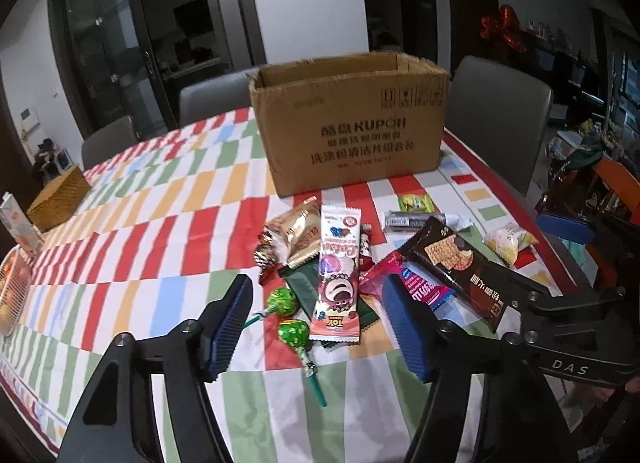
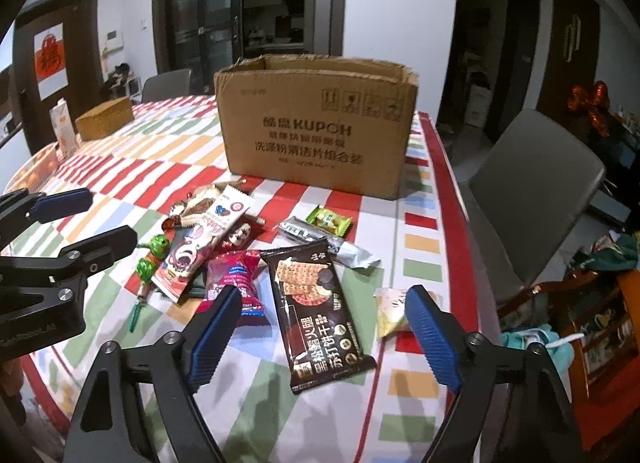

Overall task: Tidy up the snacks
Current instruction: 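Grasp the dark cracker packet with right tool while left tool grasps pink-white candy packet, then carry both packets over the cardboard box and open both tools to drop them, then move both open tools back from the box to the snacks, then grasp the red hawthorn snack bag with right tool while left tool grasps a green lollipop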

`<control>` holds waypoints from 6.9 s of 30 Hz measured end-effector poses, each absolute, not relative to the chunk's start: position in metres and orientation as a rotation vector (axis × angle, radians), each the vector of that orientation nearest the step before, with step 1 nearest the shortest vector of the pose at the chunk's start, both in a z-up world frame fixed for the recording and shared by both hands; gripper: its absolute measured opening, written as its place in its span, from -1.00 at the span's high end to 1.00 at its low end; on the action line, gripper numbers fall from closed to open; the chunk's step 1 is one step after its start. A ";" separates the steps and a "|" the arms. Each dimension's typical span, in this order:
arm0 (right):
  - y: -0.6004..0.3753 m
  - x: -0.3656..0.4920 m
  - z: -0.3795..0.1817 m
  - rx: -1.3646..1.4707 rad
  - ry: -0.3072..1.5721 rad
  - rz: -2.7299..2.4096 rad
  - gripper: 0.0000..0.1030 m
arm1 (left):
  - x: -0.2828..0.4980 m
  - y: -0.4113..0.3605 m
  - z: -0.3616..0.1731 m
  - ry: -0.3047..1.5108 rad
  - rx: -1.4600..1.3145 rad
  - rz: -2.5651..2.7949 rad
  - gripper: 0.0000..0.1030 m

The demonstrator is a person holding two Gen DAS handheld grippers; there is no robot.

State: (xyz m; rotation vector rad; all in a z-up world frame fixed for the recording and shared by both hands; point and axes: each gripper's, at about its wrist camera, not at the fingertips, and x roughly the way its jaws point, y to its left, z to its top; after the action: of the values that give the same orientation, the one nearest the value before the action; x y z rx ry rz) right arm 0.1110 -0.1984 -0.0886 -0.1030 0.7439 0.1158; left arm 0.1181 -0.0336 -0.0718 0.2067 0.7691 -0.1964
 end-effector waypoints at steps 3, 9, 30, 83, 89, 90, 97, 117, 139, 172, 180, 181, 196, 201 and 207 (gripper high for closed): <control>-0.196 0.120 -0.099 -0.109 0.774 0.137 -0.48 | 0.127 -0.036 -0.084 0.803 0.207 -0.216 -0.15; -0.194 0.136 -0.116 -0.113 0.835 0.180 -0.34 | 0.143 -0.044 -0.106 0.853 0.227 -0.241 -0.08; -0.194 0.162 -0.139 -0.051 0.903 0.204 -0.01 | 0.180 -0.047 -0.140 0.948 0.165 -0.305 0.40; -0.199 0.262 0.068 -0.077 0.526 0.203 -0.01 | 0.273 -0.047 0.055 0.553 0.223 -0.277 0.39; -0.199 0.287 0.067 -0.104 0.555 0.184 -0.01 | 0.311 -0.052 0.049 0.621 0.224 -0.294 0.39; -0.199 0.293 0.065 -0.108 0.566 0.181 -0.01 | 0.316 -0.053 0.047 0.639 0.209 -0.302 0.39; -0.203 0.328 0.058 -0.076 0.636 0.173 -0.01 | 0.351 -0.059 0.033 0.720 0.185 -0.324 0.39; -0.194 0.276 0.057 -0.097 0.582 0.148 -0.31 | 0.282 -0.026 0.045 0.637 0.195 -0.212 -0.49; -0.148 0.175 0.030 -0.077 0.612 0.275 -0.31 | 0.162 0.020 0.027 0.640 0.161 -0.193 -0.74; -0.130 0.178 -0.108 -0.064 1.018 0.268 -0.31 | 0.187 0.023 -0.114 1.030 0.242 -0.332 -0.44; -0.126 0.185 -0.123 -0.043 1.062 0.277 -0.15 | 0.201 0.018 -0.130 1.081 0.232 -0.359 -0.16; -0.127 0.186 -0.125 -0.041 1.067 0.279 -0.12 | 0.203 0.017 -0.132 1.086 0.230 -0.364 -0.14; -0.127 0.195 -0.139 -0.018 1.107 0.304 0.23 | 0.213 0.013 -0.140 1.132 0.156 -0.397 0.49; -0.127 0.192 -0.133 -0.008 1.093 0.318 0.30 | 0.208 0.012 -0.135 1.120 0.148 -0.382 0.50; -0.130 0.189 -0.122 0.008 1.064 0.331 0.30 | 0.197 0.014 -0.117 1.069 0.137 -0.363 0.50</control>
State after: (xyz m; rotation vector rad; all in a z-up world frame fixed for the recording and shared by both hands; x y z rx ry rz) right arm 0.1885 -0.1296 -0.1219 0.0079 1.0641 0.3308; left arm 0.1968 0.0141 -0.1173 0.1368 1.0693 -0.3630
